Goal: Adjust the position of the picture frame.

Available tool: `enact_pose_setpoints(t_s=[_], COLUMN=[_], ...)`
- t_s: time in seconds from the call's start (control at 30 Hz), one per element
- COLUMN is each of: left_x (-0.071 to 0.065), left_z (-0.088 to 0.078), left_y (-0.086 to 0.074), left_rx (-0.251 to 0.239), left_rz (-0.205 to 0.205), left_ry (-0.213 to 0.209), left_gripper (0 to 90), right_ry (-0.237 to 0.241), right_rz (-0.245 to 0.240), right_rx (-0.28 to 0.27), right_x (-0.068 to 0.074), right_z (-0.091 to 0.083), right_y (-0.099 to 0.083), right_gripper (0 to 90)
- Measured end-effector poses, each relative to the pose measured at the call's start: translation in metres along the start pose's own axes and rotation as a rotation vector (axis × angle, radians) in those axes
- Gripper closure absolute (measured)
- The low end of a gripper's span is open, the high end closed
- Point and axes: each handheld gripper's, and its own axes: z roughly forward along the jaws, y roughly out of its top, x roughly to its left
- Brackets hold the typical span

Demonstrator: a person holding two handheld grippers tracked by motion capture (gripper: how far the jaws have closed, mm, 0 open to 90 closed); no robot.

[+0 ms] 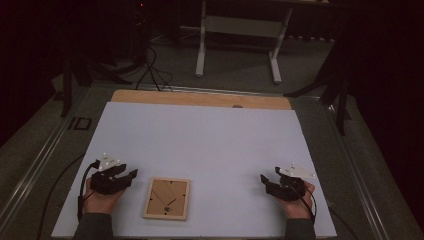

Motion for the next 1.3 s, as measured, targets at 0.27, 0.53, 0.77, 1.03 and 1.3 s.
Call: enact_pose_setpoints(t_s=[0.27,0.53,0.77,1.03,1.3], left_x=[-0.004,-0.012,-0.014,-0.016,-0.018], left_z=[-0.002,-0.006,-0.005,-0.007,-0.006], left_y=[0.001,0.0,-0.001,-0.002,-0.004], left_rx=[-0.006,-0.013,-0.011,-0.01,0.0], left_rz=[0.015,0.041,0.049,0.064,0.084], left_ry=[-0.059,-0.088,-0.114,-0.145,-0.187], left_gripper=[56.7,58.3,61.9,71.7,81.7], right_ry=[0.044,0.094,0.108,0.132,0.161], right_rz=[-0.008,-0.018,-0.058,-0.108,-0.124], right_rx=[-0.033,-0.055,-0.08,-0.098,-0.108], right_x=[0.008,0.017,0.03,0.046,0.057], right_z=[-0.004,-0.003,-0.002,0.001,0.006], right_y=[0.006,0.009,0.015,0.021,0.028], right_gripper=[36.4,38.5,47.2,61.4,66.2])
